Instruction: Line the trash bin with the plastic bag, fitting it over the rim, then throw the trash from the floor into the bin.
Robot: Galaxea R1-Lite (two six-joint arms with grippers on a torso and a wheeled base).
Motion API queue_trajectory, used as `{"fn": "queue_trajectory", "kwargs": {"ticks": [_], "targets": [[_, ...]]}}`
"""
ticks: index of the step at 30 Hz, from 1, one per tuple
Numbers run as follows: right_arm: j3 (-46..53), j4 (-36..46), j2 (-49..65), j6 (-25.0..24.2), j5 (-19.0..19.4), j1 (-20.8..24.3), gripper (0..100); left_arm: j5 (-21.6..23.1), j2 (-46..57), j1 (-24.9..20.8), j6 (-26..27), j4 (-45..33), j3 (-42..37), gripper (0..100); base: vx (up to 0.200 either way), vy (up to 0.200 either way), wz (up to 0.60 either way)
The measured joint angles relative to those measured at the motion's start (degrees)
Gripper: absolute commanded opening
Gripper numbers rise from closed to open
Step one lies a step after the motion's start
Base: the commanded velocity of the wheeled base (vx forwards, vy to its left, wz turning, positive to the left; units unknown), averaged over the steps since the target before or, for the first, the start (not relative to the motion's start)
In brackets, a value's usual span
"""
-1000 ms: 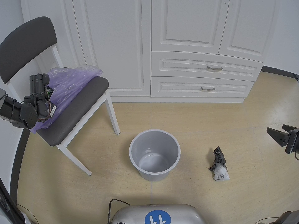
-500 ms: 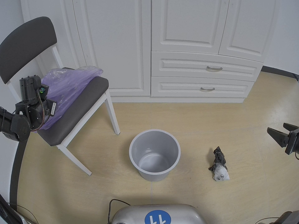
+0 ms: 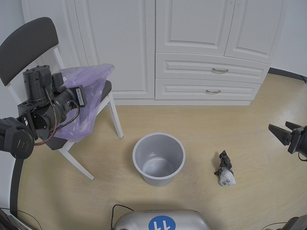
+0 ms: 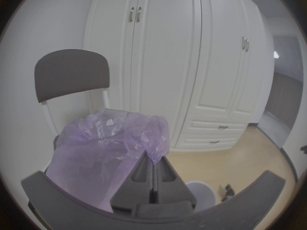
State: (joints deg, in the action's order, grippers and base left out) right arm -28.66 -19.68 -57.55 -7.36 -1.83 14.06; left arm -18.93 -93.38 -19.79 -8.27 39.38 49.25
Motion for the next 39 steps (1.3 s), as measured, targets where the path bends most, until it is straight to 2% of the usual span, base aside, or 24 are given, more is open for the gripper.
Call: {"fn": "queue_trajectory", "kwargs": {"ticks": [9, 14, 17, 21, 28, 31, 35, 39], "targets": [[-4.2, -14.5, -16.1, -12.8, -9.3, 17.0, 100, 0.5, 2.0, -7.1, -7.0, 5.8, -0.1, 0, 0.000, 0.000, 0.00], [-5.3, -26.6, -26.8, -17.3, -12.2, 25.2, 100, 0.8, 2.6, -11.9, -9.4, 9.3, -0.5, 0, 0.000, 0.000, 0.00], [-5.3, -31.0, -31.6, -18.6, -13.1, 28.1, 100, 1.1, 3.7, -15.8, -10.2, 10.5, -1.0, 0, 0.000, 0.000, 0.00], [-4.9, -32.9, -36.0, -19.5, -13.6, 29.7, 100, 1.3, 5.5, -19.5, -10.8, 11.6, -1.8, 0, 0.000, 0.000, 0.00], [-4.9, -33.4, -40.7, -20.0, -13.8, 30.6, 100, 1.3, 7.0, -21.2, -10.8, 11.7, -2.2, 0, 0.000, 0.000, 0.00], [-5.2, -36.3, -42.4, -20.3, -14.1, 30.6, 100, 1.4, 7.7, -22.3, -10.6, 11.7, -2.8, 0, 0.000, 0.000, 0.00], [-5.2, -40.0, -43.8, -20.3, -14.2, 29.3, 100, 2.4, 8.7, -23.6, -10.5, 11.7, -4.1, 0, 0.000, 0.000, 0.00], [-4.9, -38.8, -43.2, -19.5, -14.0, 27.9, 100, 3.9, 9.4, -24.1, -10.5, 11.7, -5.2, 0, 0.000, 0.000, 0.00]]}}
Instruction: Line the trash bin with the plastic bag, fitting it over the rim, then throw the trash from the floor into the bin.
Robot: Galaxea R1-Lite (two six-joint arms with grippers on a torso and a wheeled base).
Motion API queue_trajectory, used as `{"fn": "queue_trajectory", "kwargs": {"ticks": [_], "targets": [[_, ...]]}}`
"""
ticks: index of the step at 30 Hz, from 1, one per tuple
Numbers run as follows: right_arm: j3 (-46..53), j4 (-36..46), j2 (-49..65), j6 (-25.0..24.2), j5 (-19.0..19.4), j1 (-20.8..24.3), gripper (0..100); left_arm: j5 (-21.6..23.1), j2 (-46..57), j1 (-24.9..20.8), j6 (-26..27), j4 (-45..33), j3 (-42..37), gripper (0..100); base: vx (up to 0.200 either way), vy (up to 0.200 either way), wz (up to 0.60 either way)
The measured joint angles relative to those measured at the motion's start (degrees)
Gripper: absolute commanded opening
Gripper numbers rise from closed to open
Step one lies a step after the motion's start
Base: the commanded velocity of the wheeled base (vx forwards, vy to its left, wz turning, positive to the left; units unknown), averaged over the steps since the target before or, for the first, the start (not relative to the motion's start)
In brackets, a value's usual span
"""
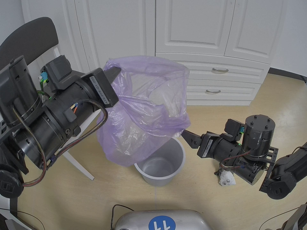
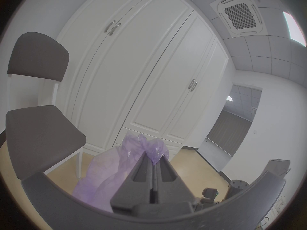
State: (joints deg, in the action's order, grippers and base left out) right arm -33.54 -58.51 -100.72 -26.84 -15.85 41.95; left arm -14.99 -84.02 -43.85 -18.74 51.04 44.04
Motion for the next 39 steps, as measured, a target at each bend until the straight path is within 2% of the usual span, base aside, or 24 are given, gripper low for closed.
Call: {"fn": "queue_trajectory", "kwargs": {"ticks": [5, 10, 14, 21, 30, 35, 39], "targets": [[0.2, 8.9, 4.3, 1.1, 1.7, -1.2, 100, 1.0, 0.4, -0.2, 0.0, 0.0, -0.6, 0, 0.000, 0.000, 0.00], [-1.9, 18.1, 7.7, -1.7, 7.4, -3.7, 100, 1.8, 0.8, -0.8, -0.1, 0.1, -0.9, 0, 0.000, 0.000, 0.00], [-3.8, 18.6, 7.3, -4.1, 8.3, -5.7, 100, 2.8, 1.6, -2.0, -0.3, 0.7, -1.4, 0, 0.000, 0.000, 0.00], [-5.5, 18.6, 4.6, -5.3, 10.5, -8.8, 100, 9.0, 4.9, -4.0, -0.5, 3.1, -4.2, 0, 0.000, 0.000, 0.00], [-4.5, 18.3, 2.5, -5.4, 12.0, -7.7, 100, 10.5, 7.8, -6.1, -0.6, 3.3, -6.2, 0, 0.000, 0.000, 0.00], [-2.6, 18.3, 2.2, -5.3, 15.7, -5.9, 100, 11.9, 8.5, -6.1, -0.6, 3.5, -6.8, 0, 0.000, 0.000, 0.00], [-1.5, 18.3, 1.9, -5.3, 17.7, -4.9, 100, 12.0, 9.0, -6.0, -1.2, 7.1, -6.9, 0, 0.000, 0.000, 0.00]]}}
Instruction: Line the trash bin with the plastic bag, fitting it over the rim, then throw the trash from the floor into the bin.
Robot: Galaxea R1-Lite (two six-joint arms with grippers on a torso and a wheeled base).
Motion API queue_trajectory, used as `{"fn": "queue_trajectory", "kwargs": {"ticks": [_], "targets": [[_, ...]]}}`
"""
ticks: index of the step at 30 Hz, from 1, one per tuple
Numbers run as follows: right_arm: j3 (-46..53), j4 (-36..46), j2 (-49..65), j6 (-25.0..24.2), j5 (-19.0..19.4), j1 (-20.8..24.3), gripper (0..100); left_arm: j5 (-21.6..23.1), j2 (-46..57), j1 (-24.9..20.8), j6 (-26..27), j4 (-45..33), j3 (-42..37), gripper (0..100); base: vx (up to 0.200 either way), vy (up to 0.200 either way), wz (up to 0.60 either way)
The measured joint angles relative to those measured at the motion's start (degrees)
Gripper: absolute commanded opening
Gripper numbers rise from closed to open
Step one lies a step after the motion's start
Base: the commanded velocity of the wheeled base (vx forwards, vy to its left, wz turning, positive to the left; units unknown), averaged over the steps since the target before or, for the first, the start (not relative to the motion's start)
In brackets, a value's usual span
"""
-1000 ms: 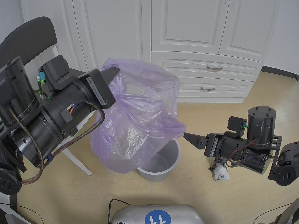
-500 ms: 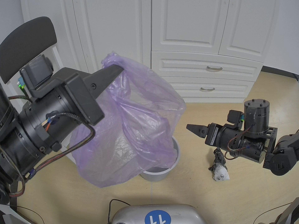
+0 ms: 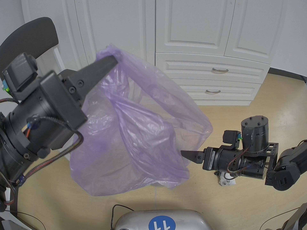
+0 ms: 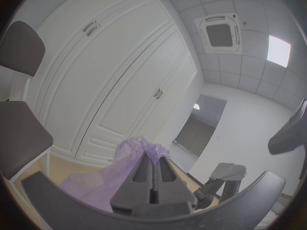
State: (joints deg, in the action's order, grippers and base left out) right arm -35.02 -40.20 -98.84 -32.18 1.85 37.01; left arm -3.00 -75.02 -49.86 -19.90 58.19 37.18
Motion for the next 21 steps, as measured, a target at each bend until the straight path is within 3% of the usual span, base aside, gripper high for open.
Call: {"fn": "queue_trajectory", "kwargs": {"ticks": [7, 11, 21], "targets": [[3.2, -5.3, -1.3, -1.0, 7.6, 0.3, 100, 0.1, 0.4, 0.2, -3.8, 4.7, 0.2, 0, 0.000, 0.000, 0.00], [6.2, -15.1, -2.2, -2.3, 9.9, 0.3, 100, 0.4, 0.5, 0.3, -5.2, 6.1, 0.4, 0, 0.000, 0.000, 0.00], [13.7, -42.9, -7.4, -4.5, 11.3, 0.6, 100, 0.9, 0.9, 0.3, -6.0, 9.3, 0.6, 0, 0.000, 0.000, 0.00]]}}
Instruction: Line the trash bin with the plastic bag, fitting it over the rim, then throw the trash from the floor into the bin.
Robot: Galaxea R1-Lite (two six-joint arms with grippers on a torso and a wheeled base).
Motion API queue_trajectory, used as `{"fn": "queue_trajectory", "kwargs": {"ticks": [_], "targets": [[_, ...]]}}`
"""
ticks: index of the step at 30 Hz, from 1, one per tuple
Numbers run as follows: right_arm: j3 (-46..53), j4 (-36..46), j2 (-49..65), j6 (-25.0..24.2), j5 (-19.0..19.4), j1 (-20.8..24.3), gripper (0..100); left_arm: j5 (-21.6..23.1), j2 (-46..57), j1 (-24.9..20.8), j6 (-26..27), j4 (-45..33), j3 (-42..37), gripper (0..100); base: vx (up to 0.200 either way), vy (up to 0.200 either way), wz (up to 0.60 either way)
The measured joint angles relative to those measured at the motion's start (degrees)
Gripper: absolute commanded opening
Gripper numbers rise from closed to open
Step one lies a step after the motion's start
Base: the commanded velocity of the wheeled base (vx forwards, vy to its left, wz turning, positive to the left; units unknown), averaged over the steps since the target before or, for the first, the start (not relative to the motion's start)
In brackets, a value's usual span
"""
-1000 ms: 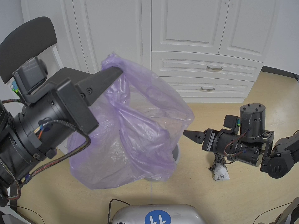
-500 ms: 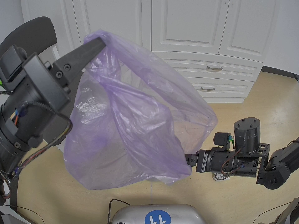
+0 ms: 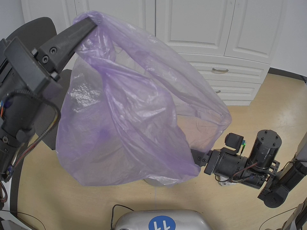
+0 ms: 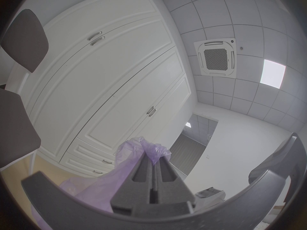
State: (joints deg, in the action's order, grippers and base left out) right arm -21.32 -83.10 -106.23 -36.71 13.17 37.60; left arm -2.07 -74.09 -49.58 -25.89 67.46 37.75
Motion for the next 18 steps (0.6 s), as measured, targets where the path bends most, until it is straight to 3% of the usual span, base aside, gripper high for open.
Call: {"fn": "queue_trajectory", "kwargs": {"ticks": [4, 18], "targets": [[2.6, -5.6, -2.4, -0.7, 0.1, 0.5, 100, 0.2, 0.6, -0.1, 0.1, 0.7, 0.0, 0, 0.000, 0.000, 0.00], [5.3, -5.9, -4.3, -0.3, -2.3, 4.1, 100, 0.2, 2.4, -0.1, 0.2, 1.0, 0.0, 0, 0.000, 0.000, 0.00]]}}
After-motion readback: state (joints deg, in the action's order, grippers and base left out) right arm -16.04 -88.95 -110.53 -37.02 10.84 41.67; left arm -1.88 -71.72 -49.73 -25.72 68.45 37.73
